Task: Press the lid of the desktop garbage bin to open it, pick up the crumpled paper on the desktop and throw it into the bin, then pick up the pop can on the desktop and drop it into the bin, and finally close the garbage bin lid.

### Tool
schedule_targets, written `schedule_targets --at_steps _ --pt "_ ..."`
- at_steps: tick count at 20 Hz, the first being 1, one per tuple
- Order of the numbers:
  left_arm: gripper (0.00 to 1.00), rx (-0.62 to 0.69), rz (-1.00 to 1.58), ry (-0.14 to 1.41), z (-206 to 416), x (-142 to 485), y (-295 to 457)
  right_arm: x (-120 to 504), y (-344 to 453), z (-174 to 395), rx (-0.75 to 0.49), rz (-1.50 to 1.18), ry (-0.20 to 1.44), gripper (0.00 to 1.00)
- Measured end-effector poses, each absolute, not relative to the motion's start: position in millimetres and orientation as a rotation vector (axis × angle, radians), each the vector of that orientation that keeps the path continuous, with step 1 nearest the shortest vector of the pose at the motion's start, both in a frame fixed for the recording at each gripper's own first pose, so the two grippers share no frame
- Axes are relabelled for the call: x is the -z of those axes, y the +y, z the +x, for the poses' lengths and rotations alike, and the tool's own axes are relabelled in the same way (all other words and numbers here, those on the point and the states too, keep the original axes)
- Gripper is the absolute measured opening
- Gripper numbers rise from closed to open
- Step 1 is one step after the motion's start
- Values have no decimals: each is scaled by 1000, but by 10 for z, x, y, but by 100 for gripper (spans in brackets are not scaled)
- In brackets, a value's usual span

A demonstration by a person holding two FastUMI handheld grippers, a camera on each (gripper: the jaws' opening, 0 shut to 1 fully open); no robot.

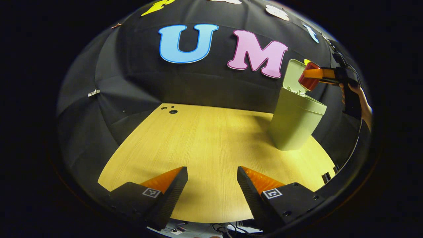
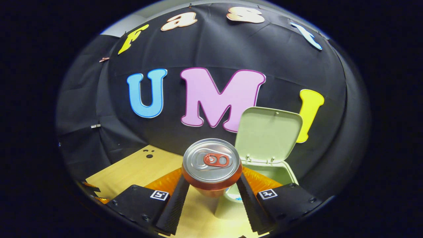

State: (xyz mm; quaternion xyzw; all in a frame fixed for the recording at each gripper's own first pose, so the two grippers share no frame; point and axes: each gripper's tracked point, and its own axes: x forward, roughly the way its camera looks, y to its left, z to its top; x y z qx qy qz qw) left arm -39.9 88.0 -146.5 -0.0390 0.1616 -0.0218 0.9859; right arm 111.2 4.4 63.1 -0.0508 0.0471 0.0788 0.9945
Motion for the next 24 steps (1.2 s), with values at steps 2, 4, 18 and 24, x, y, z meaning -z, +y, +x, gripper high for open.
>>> schedule_targets --at_steps 2,4,18,24 --pt "96 34 -88 328 -367 1439 804 -649 -130 1216 -148 -101 93 82" --pt "96 10 -111 336 -308 1452 743 -631 -292 1328 -145 -107 90 82" --pt "96 -168 -190 349 -28 1367 554 -4 -783 1906 -191 -73 195 83" --pt "96 -143 -160 362 -116 1381 647 -90 -829 1904 -135 -66 181 95"
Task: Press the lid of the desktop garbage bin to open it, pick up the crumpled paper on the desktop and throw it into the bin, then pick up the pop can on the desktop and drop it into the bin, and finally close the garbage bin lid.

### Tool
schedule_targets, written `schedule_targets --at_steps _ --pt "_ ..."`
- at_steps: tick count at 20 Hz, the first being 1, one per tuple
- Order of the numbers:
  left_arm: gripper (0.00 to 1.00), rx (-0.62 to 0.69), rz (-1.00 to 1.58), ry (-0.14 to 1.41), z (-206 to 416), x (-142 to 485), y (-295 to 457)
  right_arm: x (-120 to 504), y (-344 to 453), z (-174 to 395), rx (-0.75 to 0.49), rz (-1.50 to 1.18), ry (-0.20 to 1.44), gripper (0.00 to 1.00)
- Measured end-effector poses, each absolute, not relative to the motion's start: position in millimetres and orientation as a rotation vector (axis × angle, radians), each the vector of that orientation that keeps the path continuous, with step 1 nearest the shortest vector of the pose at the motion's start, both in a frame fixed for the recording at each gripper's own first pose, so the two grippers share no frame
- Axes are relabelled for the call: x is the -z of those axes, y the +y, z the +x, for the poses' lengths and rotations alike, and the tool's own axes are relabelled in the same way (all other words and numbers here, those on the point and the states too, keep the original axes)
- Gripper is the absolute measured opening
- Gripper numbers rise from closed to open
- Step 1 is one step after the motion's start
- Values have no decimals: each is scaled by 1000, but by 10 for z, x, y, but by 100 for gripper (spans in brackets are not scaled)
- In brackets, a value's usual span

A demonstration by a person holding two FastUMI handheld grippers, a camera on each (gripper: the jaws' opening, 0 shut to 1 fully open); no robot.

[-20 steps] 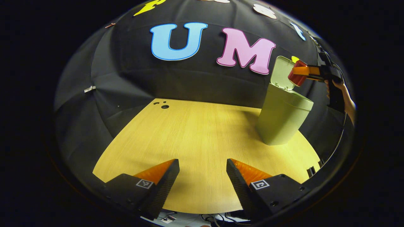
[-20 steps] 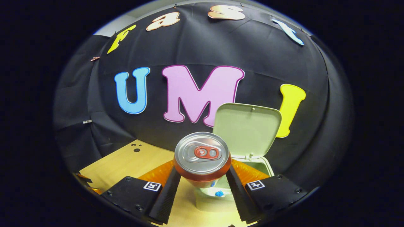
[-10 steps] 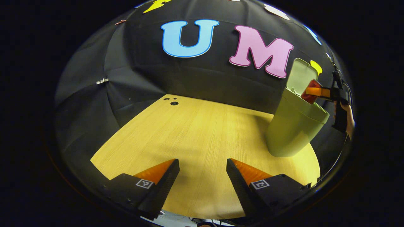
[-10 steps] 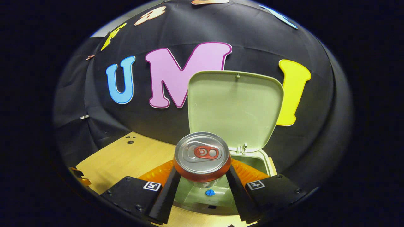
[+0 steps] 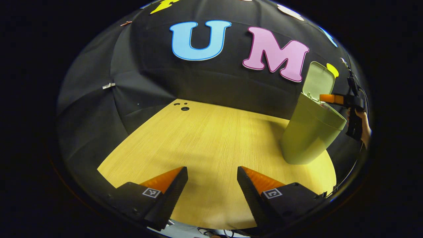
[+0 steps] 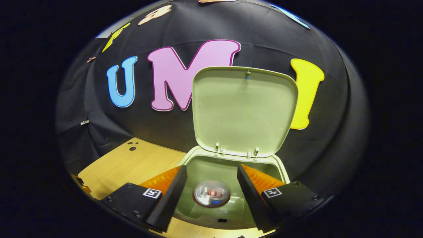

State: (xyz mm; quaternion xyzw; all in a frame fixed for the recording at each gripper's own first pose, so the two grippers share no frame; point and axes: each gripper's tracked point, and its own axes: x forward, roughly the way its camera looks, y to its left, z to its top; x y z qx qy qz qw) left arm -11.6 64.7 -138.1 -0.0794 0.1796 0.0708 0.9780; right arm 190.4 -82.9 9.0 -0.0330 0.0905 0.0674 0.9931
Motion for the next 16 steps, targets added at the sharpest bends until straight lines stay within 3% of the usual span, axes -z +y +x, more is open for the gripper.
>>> schedule_targets --at_steps 1,16 --pt "96 -139 -161 358 -116 1373 658 -131 -836 1885 -127 -63 174 99" --pt "96 -119 -189 363 -318 1498 802 -1620 -966 1833 -58 -29 6 98"
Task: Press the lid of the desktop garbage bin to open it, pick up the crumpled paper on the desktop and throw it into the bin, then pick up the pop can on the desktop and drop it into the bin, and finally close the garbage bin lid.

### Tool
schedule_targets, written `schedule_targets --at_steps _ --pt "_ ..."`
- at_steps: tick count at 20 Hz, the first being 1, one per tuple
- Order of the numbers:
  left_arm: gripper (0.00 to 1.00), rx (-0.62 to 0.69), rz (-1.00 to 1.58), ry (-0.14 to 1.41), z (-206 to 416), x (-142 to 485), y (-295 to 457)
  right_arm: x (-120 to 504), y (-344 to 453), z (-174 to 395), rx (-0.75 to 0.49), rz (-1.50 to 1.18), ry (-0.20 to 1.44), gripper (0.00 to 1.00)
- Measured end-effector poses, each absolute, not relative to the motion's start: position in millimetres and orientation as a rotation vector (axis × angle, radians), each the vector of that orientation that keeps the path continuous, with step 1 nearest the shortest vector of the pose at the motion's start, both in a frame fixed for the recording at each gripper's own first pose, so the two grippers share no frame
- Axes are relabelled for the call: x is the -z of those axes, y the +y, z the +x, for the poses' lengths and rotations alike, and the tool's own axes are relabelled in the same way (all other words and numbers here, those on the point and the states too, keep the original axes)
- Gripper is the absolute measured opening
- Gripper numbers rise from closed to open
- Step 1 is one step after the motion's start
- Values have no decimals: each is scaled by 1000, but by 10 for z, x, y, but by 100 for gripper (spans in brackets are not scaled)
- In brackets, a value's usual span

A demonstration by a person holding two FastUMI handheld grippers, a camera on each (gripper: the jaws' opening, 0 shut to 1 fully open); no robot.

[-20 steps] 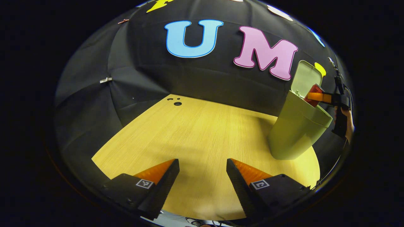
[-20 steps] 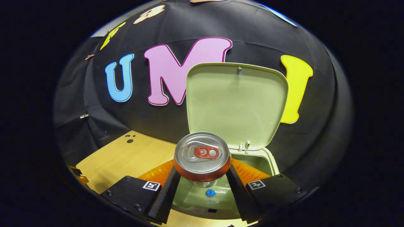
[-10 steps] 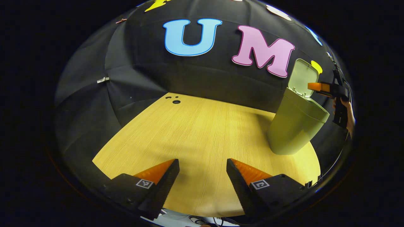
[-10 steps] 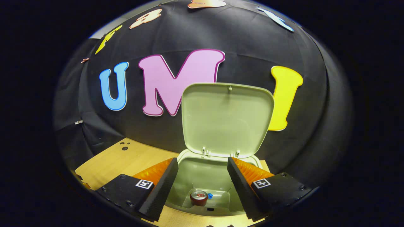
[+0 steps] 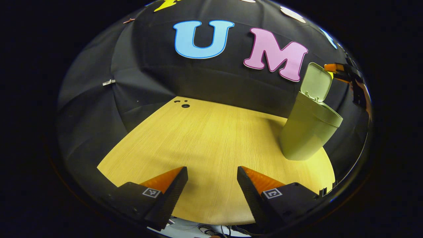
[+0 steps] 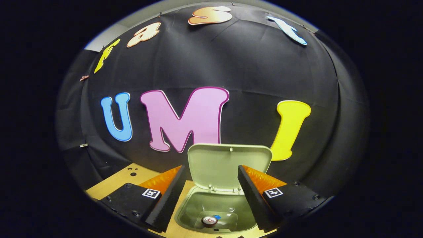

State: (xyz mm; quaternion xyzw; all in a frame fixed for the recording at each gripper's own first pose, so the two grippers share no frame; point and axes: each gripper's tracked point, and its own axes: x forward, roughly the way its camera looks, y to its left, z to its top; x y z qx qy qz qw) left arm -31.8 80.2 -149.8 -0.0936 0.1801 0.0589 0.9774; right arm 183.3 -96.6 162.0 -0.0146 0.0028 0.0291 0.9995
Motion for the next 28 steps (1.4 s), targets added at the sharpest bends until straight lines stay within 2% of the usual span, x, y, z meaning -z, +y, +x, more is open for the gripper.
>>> schedule_targets --at_steps 7,13,16,24,28 --pt "96 -169 -247 389 -452 1690 921 -2081 -1129 2233 -16 0 -28 98" --pt "96 -213 -281 406 -513 1824 936 -2093 -1203 2665 -10 57 25 98" --pt "96 -229 -296 401 -493 1815 905 -1876 -1146 2728 -43 122 111 97" --pt "96 -149 -244 402 -319 1794 636 -1402 -997 2255 -106 57 214 99" --pt "96 -96 -208 398 -248 1744 499 -1094 -1152 2006 -74 87 256 98"
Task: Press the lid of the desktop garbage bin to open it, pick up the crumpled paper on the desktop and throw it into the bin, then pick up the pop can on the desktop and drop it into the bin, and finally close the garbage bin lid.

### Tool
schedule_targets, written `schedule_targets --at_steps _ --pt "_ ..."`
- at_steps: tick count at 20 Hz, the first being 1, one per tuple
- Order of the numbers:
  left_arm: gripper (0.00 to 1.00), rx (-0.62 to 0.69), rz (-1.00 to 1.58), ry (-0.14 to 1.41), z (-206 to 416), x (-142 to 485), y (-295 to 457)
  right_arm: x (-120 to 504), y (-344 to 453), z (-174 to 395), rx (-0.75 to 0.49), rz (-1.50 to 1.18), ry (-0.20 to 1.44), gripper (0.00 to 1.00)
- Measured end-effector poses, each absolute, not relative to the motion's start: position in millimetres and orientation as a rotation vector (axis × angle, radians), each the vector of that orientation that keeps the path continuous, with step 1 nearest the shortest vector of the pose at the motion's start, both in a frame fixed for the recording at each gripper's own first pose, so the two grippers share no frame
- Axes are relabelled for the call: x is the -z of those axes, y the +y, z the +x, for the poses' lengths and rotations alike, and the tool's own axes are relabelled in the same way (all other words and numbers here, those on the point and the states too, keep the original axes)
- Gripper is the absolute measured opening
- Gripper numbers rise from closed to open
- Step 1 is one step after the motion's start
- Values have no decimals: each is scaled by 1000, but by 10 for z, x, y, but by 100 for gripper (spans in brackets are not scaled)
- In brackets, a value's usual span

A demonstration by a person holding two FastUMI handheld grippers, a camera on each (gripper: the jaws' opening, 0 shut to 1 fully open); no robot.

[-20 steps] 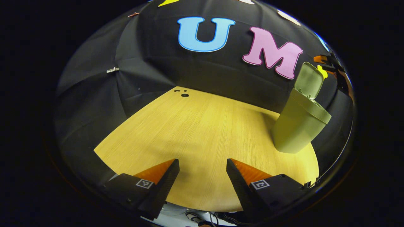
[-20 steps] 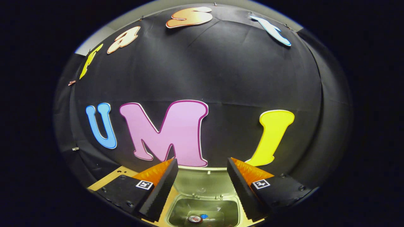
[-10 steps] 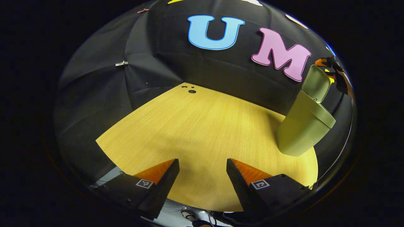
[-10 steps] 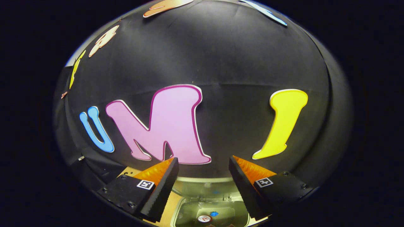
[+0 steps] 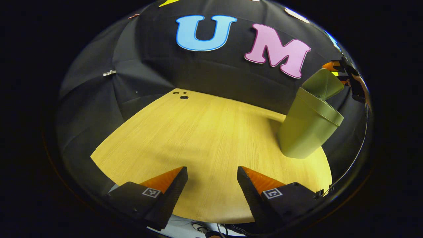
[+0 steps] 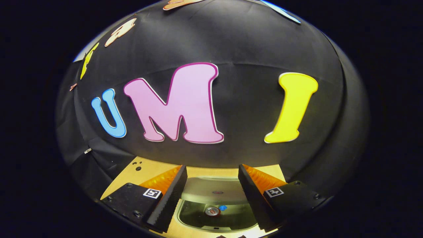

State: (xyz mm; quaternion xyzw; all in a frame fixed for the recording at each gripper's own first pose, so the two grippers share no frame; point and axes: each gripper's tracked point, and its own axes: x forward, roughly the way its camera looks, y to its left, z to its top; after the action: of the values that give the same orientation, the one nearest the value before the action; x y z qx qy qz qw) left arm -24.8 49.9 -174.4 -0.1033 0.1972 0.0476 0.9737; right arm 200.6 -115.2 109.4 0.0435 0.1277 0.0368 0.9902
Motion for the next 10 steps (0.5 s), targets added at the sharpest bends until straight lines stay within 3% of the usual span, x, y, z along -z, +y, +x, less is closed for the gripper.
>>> schedule_targets --at_steps 3,4,5,10 --pt "96 -57 -169 408 -261 1775 412 -814 -1221 1841 -52 121 290 99" --pt "96 -49 -160 415 -281 1799 390 -714 -1231 1785 -48 132 305 93" --pt "96 -44 -153 425 -310 1825 386 -600 -1238 1745 -42 141 319 99" --pt "96 -70 -148 423 -384 1836 447 -189 -1256 1615 2 142 353 99"
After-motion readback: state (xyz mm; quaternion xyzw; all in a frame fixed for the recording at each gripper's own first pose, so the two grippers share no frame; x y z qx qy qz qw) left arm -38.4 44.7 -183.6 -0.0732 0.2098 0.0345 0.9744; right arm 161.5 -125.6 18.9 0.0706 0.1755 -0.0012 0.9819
